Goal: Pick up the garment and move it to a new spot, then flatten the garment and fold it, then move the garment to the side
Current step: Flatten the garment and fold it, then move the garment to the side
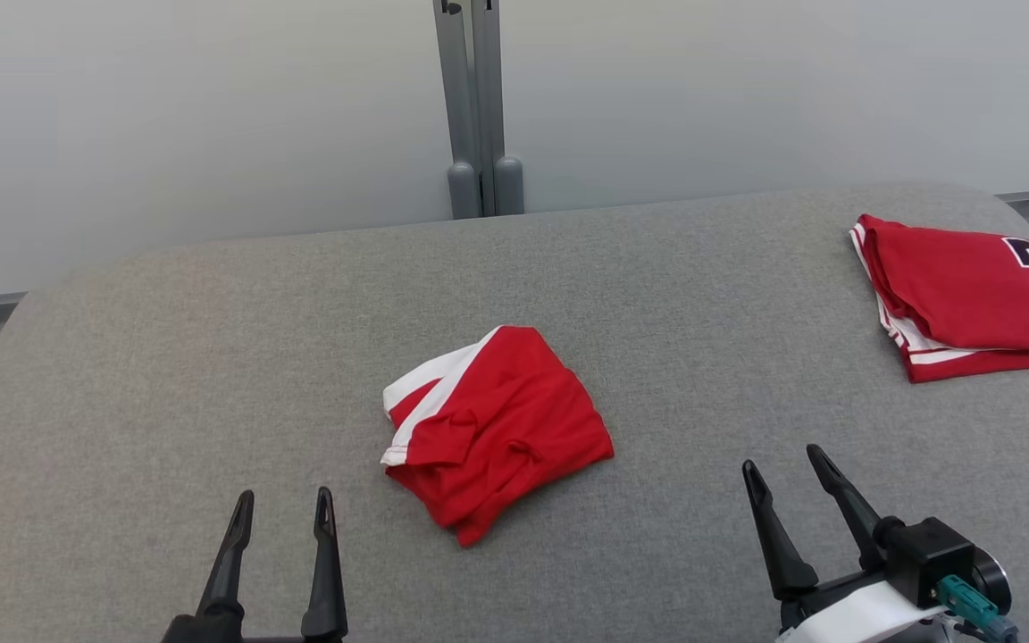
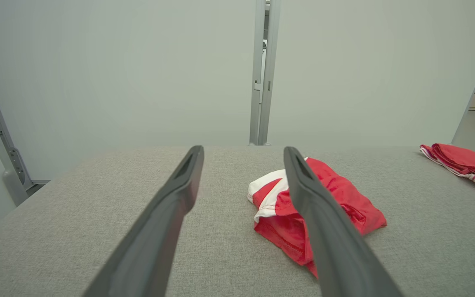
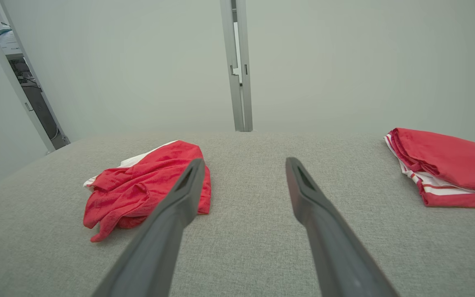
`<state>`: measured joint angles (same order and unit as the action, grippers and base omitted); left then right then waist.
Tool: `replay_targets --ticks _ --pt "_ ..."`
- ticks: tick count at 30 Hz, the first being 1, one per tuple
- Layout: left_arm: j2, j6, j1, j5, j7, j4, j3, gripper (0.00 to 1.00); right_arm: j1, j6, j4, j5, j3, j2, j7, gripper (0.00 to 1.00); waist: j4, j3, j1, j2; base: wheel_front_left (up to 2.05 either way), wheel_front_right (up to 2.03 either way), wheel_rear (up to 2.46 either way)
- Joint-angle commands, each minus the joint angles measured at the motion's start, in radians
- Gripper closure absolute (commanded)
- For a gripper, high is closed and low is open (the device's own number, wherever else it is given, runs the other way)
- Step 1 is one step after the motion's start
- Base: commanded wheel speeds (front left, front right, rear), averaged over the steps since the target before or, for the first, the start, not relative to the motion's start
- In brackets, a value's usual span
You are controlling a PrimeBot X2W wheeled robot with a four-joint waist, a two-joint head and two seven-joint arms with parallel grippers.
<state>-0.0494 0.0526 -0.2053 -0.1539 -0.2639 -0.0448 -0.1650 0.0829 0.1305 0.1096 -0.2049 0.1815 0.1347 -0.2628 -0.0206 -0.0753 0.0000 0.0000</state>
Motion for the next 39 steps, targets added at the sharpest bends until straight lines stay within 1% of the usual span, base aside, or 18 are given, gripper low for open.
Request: replay_targets --ticks 1,6,14,22,31,36,39 --pt "-0.002 0.007 -0.013 0.013 0.0 0.005 0.001 0.0 0.012 0.0 0.003 0.01 0.001 -0.001 -0.002 0.0 0.001 -0.003 0.0 0.0 0.0 0.0 0.0" --pt "-0.002 0.011 -0.02 0.014 0.0 0.021 -0.003 0.0 0.017 0.0 0.006 0.01 -0.006 0.003 -0.002 0.0 0.006 -0.012 0.0 0.0 0.0 0.0 0.0" --pt "-0.002 0.001 -0.024 0.016 0.0 0.052 -0.007 0.0 0.02 0.0 0.009 0.014 0.004 -0.004 -0.002 0.0 0.015 -0.013 0.0 0.0 0.0 0.0 0.0" --pt "-0.002 -0.009 -0.008 0.02 0.0 0.067 -0.009 0.0 0.024 0.0 0.01 0.013 0.011 -0.01 -0.002 0.0 0.028 -0.004 0.0 0.0 0.0 0.0 0.0" --pt "-0.002 -0.01 0.0 0.014 0.0 0.071 -0.017 0.0 0.017 0.0 0.012 0.011 0.019 -0.004 -0.002 0.0 0.045 0.015 0.0 0.0 0.0 0.0 0.0" --pt "-0.002 -0.015 0.015 0.007 0.0 0.073 -0.029 0.0 -0.031 0.0 0.043 -0.03 0.061 -0.003 -0.002 0.0 0.055 0.038 0.0 0.0 0.0 0.0 0.0" --pt "-0.002 -0.019 0.028 0.006 0.0 0.074 -0.046 0.0 -0.092 0.0 0.083 -0.084 0.103 0.013 -0.002 0.0 0.071 0.058 0.0 0.0 0.0 0.0 0.0"
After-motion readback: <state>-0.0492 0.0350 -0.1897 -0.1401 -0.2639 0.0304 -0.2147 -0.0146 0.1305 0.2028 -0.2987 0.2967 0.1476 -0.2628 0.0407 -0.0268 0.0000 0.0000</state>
